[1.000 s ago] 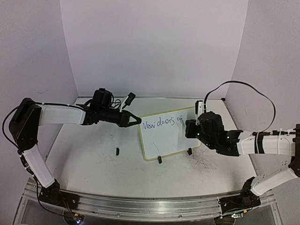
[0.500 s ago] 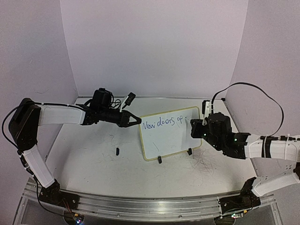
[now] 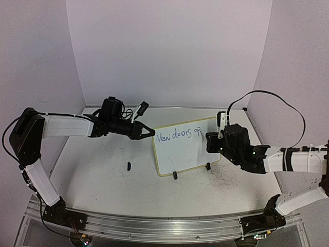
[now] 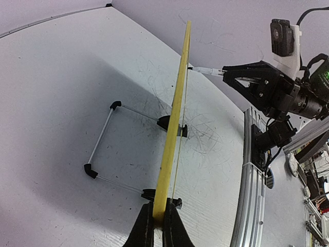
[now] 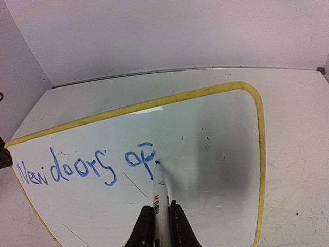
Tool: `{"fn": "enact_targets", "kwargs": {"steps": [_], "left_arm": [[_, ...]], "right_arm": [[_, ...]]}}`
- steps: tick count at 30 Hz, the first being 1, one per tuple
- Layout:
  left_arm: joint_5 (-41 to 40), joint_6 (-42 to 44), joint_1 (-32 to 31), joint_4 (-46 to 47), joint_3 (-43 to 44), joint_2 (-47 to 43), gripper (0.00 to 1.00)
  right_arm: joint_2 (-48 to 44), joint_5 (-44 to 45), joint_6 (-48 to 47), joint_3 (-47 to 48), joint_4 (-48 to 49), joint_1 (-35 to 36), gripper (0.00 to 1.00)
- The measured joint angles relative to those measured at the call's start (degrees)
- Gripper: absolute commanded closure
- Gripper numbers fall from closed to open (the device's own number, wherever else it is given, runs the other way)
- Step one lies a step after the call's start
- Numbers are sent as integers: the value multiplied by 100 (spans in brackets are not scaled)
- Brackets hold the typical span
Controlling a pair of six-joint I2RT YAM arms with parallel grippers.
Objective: Write a sentence on the whiteboard
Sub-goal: Write a sentence on the whiteboard stand.
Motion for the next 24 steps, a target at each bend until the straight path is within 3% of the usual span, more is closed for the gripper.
{"fn": "enact_targets", "kwargs": {"steps": [24], "left_arm": [[0, 1, -2, 0, -2, 0, 100]], "right_arm": [[105, 209, 30, 52, 11, -24, 100]]}}
